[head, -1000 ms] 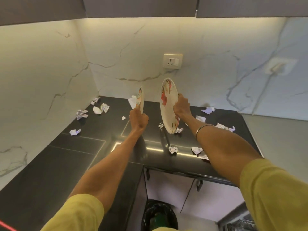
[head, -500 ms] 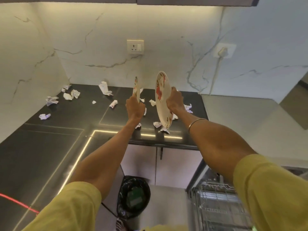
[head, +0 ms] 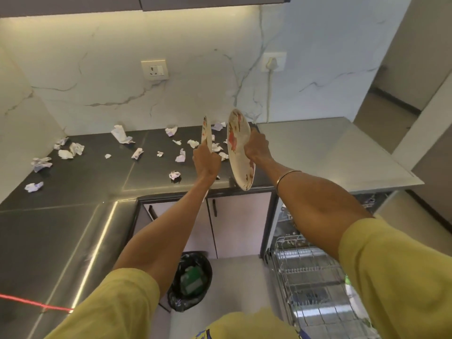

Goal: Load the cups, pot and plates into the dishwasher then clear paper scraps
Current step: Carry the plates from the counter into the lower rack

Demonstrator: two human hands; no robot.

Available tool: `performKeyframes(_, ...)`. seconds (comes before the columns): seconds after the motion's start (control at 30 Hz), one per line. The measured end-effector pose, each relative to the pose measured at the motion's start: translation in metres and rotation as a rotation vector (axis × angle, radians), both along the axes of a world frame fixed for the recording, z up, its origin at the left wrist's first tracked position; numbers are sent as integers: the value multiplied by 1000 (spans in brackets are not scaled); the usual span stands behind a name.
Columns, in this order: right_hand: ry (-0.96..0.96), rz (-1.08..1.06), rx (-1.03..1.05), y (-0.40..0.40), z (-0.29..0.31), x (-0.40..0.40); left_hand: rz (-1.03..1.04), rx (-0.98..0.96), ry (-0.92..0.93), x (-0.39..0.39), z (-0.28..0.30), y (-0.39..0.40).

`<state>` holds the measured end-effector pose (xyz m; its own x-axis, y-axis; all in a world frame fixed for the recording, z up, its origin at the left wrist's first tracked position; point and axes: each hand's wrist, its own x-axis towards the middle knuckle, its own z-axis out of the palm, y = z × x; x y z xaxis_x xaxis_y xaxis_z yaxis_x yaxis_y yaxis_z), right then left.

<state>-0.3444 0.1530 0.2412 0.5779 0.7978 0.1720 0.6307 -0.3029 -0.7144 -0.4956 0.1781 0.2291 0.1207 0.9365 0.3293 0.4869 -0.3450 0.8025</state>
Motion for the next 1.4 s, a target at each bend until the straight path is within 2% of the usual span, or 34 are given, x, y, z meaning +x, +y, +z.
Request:
performKeyframes(0.37,51,-183,15,-139,-19,-16,-162,-79,3,-8,-11,-121)
performKeyframes(0.77,49,-422,-220,-332,-69,-5,-369,-232,89,2,-71,-268)
performKeyframes(0.97,180,-510,-213,-404,-98,13,-377,-301,191,23,-96,-330)
performKeyframes(1.23,135,-528,-344,-523,-130,47,-391,-413,206,70,-125,-436)
performKeyframes(1.4,185,-548,-355,-591,-145,80,-376,-502,203,108,-150,-494)
